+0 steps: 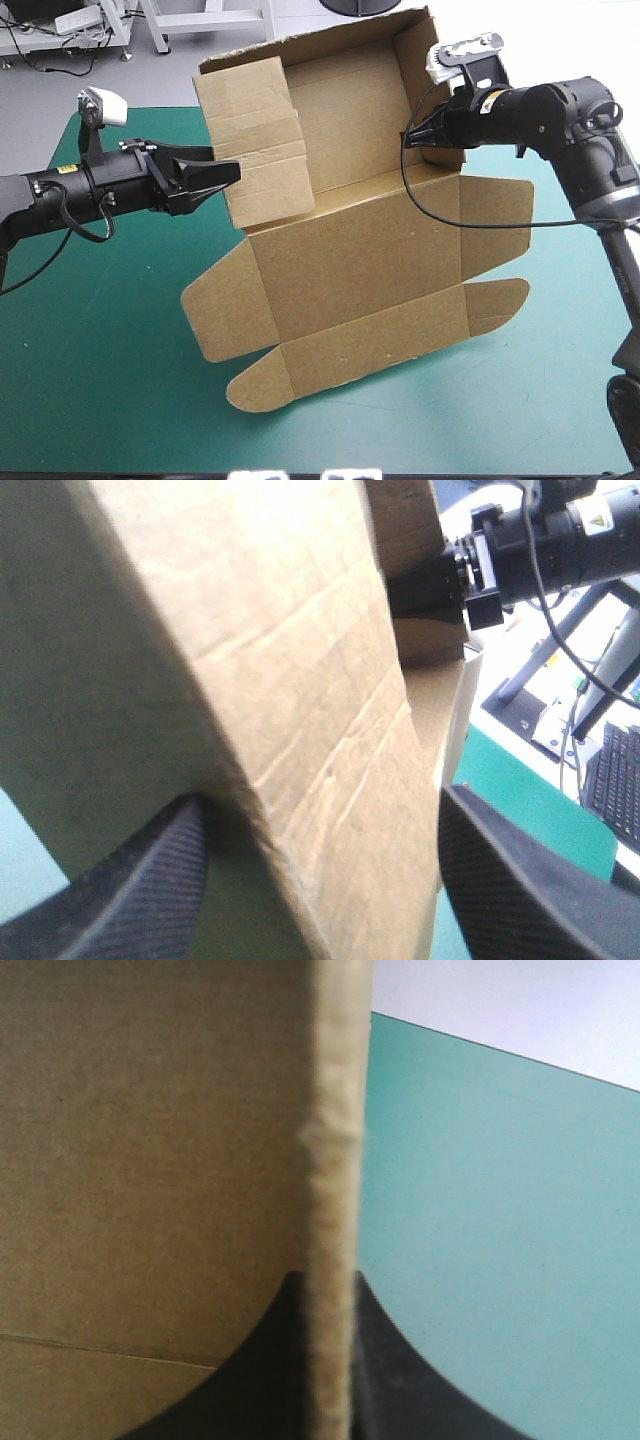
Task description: Fold the box
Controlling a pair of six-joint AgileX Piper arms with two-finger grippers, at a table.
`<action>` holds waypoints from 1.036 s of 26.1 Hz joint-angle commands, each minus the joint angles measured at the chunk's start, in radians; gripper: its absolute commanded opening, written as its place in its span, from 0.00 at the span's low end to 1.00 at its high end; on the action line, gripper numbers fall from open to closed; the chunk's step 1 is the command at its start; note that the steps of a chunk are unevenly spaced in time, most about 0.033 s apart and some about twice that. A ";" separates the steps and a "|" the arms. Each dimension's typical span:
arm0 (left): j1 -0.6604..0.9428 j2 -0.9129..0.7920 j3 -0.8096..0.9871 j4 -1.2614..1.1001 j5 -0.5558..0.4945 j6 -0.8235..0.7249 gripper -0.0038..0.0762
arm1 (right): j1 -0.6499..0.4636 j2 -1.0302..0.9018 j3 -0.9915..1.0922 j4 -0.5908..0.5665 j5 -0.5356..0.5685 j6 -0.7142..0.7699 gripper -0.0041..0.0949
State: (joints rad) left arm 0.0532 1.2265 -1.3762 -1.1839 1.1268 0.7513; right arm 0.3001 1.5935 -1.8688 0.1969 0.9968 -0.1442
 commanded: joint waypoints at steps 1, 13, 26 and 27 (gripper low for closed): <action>-0.005 -0.019 -0.034 -0.060 -0.023 0.002 0.65 | 0.020 -0.032 -0.030 0.059 -0.106 0.007 0.02; -0.007 -0.024 -0.034 0.222 -0.228 -0.172 0.65 | 0.121 -0.028 -0.030 -0.045 -0.147 0.092 0.02; -0.183 -0.024 -0.034 0.424 -0.499 -0.354 0.58 | 0.274 -0.007 -0.030 -0.372 -0.186 0.374 0.02; -0.209 -0.022 -0.034 0.484 -0.524 -0.390 0.57 | 0.287 -0.003 -0.030 -0.403 -0.196 0.405 0.02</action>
State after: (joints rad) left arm -0.0904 1.2265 -1.3795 -0.7535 0.7040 0.4331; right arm 0.5492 1.6219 -1.8688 -0.1460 0.9018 0.1882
